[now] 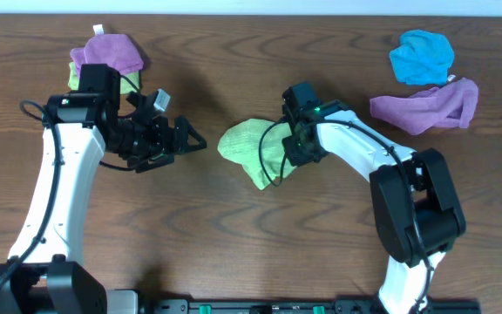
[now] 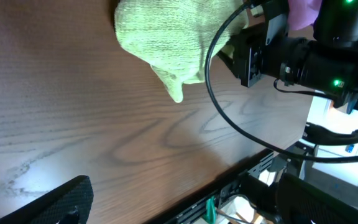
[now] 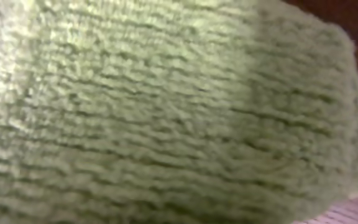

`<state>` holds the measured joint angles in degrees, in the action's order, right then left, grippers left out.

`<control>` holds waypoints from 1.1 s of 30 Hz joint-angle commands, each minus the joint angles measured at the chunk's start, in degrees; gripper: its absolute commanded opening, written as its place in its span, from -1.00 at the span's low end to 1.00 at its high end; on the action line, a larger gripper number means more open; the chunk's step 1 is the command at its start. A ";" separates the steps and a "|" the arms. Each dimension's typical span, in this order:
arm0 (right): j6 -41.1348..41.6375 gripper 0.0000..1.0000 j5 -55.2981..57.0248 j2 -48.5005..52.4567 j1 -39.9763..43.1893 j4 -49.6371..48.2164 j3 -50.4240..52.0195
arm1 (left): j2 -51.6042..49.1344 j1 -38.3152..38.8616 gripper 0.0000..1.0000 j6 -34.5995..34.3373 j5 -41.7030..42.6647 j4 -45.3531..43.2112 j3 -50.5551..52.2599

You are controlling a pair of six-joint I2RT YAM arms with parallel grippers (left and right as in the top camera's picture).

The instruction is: Fold the cloth

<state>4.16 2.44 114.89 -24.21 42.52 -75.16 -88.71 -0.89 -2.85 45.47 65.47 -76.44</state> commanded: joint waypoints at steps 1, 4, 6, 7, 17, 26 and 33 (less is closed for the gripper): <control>0.09 -0.79 0.63 0.37 -0.44 0.87 0.15 | 0.55 0.28 0.90 1.62 1.07 -0.28 -1.22; 1.14 -0.94 0.90 -0.59 -0.61 2.12 0.11 | 0.55 0.28 0.91 1.60 1.07 -1.09 -1.22; 2.10 -0.97 1.20 -2.01 -0.63 2.91 0.04 | 0.55 0.28 0.90 1.62 1.03 -1.51 -1.22; 2.45 -0.97 1.20 -2.82 -0.66 3.21 0.04 | 0.55 0.28 0.91 1.60 0.92 -1.66 -1.22; 2.62 -0.78 1.25 -14.67 -2.03 5.01 0.04 | 0.55 0.28 0.90 1.60 0.44 -2.84 -1.22; 3.17 -0.90 0.79 -19.63 -2.12 6.58 0.04 | 0.55 0.28 0.90 1.60 0.44 -3.37 -1.22; 3.50 -0.85 2.29 -19.69 -2.12 5.46 0.04 | 0.55 0.28 0.91 1.60 0.42 -4.55 -1.22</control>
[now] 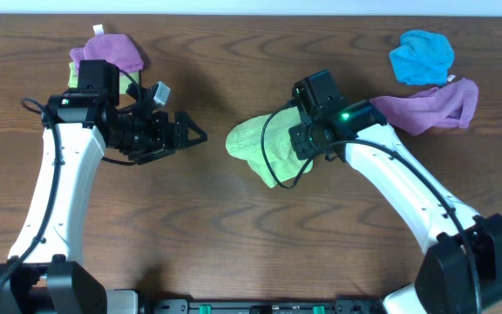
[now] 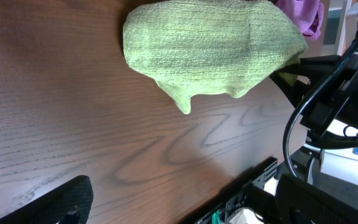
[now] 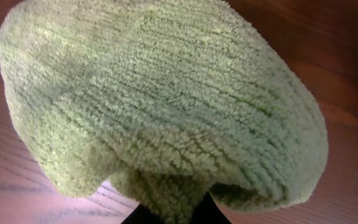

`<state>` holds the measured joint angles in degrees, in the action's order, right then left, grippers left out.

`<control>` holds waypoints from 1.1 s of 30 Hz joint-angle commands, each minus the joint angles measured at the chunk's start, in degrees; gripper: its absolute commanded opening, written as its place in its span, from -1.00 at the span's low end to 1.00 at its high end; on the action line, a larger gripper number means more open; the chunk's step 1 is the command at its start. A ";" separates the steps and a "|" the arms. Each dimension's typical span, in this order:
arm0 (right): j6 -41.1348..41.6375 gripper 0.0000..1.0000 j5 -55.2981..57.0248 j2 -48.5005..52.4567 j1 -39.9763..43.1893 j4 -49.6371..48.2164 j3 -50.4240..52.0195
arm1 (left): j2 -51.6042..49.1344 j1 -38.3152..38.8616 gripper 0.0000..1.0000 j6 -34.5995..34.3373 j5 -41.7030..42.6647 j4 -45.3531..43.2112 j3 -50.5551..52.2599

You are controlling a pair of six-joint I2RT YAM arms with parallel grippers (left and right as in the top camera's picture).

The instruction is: Fold the cloth

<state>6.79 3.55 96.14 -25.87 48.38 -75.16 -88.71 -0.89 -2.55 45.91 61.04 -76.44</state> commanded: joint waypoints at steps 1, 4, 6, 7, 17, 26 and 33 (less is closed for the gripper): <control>0.87 -0.86 1.16 -0.94 -0.46 -0.42 0.04 | 0.55 0.28 0.91 1.29 -0.02 -0.20 -1.22; 0.90 -0.92 0.92 -0.94 -0.46 0.26 0.04 | 0.55 0.28 0.91 1.29 -0.02 -0.24 -1.22; 0.94 -0.94 0.31 -1.03 -0.48 1.49 0.04 | 0.55 0.28 0.91 1.29 -0.28 -0.26 -1.22; 0.96 -0.95 -0.46 -1.25 -0.52 2.47 0.02 | 0.55 0.28 0.91 1.29 -0.55 -0.24 -1.22; 4.11 -0.35 -1.40 -8.31 -3.85 6.25 -0.15 | 0.52 0.28 0.90 1.29 -1.53 -1.29 -1.22; 3.67 -0.97 3.54 -8.04 -3.54 1.51 -0.15 | 0.52 0.28 0.91 1.29 -1.53 -1.77 -1.22; 0.26 -0.11 2.69 -6.67 -3.26 4.76 -0.07 | 0.52 0.31 0.91 1.29 -1.51 -1.95 -1.20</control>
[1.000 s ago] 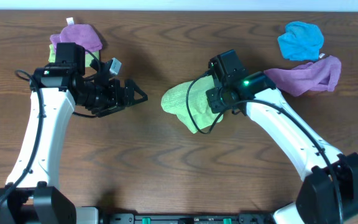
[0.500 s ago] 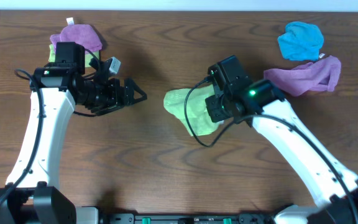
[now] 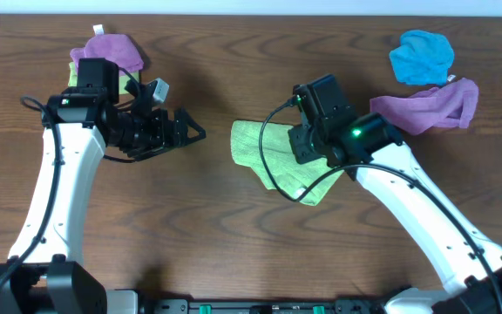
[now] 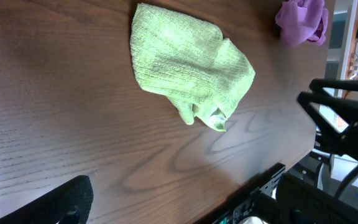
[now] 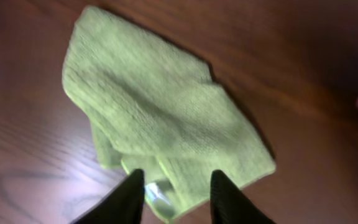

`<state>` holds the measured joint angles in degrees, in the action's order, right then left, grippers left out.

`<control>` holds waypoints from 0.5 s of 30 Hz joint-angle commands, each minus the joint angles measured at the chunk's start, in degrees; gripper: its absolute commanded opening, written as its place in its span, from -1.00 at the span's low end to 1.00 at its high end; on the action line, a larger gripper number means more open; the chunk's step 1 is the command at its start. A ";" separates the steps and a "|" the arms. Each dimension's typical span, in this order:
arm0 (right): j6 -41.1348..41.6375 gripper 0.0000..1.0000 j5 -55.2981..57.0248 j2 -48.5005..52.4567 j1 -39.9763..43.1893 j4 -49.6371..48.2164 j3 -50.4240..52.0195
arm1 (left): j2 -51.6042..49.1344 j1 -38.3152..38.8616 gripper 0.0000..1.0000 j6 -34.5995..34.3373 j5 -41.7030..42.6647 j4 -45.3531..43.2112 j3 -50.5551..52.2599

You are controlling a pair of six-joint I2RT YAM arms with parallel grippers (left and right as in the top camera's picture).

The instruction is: Fold the cloth

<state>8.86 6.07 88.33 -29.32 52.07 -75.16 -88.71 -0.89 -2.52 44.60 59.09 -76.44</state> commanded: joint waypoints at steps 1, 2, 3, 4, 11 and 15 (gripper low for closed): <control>-3.19 -0.04 -1.66 1.95 0.20 2.21 -0.07 | 0.52 0.37 0.91 1.27 -0.20 -0.07 -1.20; -4.00 -0.03 -2.84 2.80 0.22 3.06 -0.04 | 0.52 0.55 0.90 1.27 -0.20 -0.11 -1.20; -4.66 -0.03 -3.65 3.72 0.22 3.96 -0.04 | 0.52 0.76 0.90 1.27 -0.20 -0.20 -1.20; -5.01 -0.02 -4.48 5.22 0.20 4.85 -0.04 | 0.52 1.11 0.91 1.27 -0.22 -0.26 -1.20; -8.59 0.08 -6.75 12.33 -1.33 1.09 -0.04 | 0.52 3.96 0.91 1.27 -0.50 -1.49 -1.20; -8.57 0.09 -6.78 16.13 -1.46 -0.48 -0.04 | 0.52 4.66 0.90 1.27 -1.81 -1.07 -1.20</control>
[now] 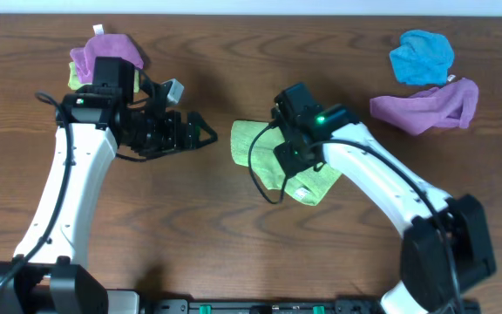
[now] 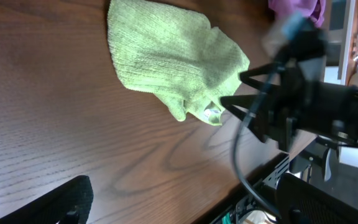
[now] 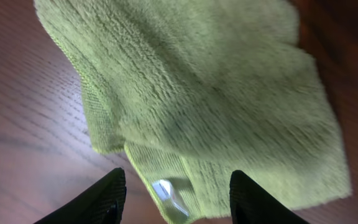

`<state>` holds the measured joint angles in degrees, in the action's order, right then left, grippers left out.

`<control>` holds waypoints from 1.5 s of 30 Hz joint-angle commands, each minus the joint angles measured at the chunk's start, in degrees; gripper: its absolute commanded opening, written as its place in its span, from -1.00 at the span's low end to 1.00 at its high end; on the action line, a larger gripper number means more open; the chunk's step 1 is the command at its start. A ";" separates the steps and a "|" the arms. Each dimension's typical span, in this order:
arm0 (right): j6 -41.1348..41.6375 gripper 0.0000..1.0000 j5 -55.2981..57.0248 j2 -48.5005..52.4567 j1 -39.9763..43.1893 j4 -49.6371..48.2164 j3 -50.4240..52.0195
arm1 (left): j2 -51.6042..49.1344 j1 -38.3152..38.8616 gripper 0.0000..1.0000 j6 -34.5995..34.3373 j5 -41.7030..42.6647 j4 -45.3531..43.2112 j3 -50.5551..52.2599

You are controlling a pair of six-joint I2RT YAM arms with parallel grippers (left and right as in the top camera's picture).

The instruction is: Fold the cloth

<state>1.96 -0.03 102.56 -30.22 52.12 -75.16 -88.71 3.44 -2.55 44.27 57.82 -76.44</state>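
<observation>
A light green cloth (image 1: pixel 255 144) lies loosely doubled over in the middle of the wooden table (image 1: pixel 234 235), with a white tag (image 3: pixel 169 198) at its near corner. My right gripper (image 1: pixel 288 162) hangs low over the cloth's near part; in the right wrist view it (image 3: pixel 179 200) is open, its fingers (image 3: pixel 107 198) on either side of the tag and nothing between them. My left gripper (image 1: pixel 206 136) is open just left of the cloth and apart from it. The left wrist view shows the cloth (image 2: pixel 166 59) ahead of the left gripper (image 2: pixel 188 200).
A purple cloth (image 1: pixel 107 52) sits on another green one at the far left, behind the left arm. A blue cloth (image 1: pixel 421 56) and a second purple cloth (image 1: pixel 430 105) lie at the far right. The right arm's cable (image 1: pixel 260 174) loops over the green cloth.
My right gripper has come down closer to the cloth, still open, with its jaws wider around the tag corner. The left gripper has shifted slightly right, nearer the cloth. The cloth lies as before.
The right gripper was first pressed into the bunched green cloth. Then it held the cloth draped and raised. Then the cloth lay spread and doubled on the table with the gripper open above it. Now that gripper is low over its near corner.
</observation>
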 commanded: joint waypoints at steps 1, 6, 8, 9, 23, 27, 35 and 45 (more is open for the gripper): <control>-1.66 0.10 -0.70 2.62 -0.59 -0.76 -0.04 | 0.52 0.35 0.91 1.29 -1.44 0.24 -1.20; -1.86 0.17 -0.87 4.35 -0.61 -2.34 -0.04 | 0.52 0.35 0.90 1.29 -1.46 0.20 -1.20; -1.86 0.23 -0.90 4.83 -0.61 -3.02 -0.04 | 0.52 0.35 0.91 1.29 -1.46 0.22 -1.20; -1.86 0.25 -0.94 5.11 -0.61 -3.32 -0.04 | 0.52 0.35 0.90 1.29 -1.46 0.22 -1.20; -1.81 -0.69 -1.92 8.09 -0.61 -6.69 -0.07 | 0.52 0.35 0.90 1.29 -2.73 0.26 -1.20; -1.57 -0.97 -1.90 8.07 -0.61 -6.97 -0.17 | 0.52 0.35 0.91 1.29 -2.75 0.26 -1.20; 1.70 -0.97 5.81 6.69 -0.59 -7.10 -2.84 | 0.52 0.35 0.91 1.29 -4.22 0.35 -1.20; 2.23 -0.97 19.17 5.55 1.20 -12.66 -12.15 | 0.52 0.35 0.90 1.27 -4.22 0.46 -1.20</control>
<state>3.03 13.28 109.71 -30.00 40.38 -85.71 -88.71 3.60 -2.55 40.73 58.06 -76.44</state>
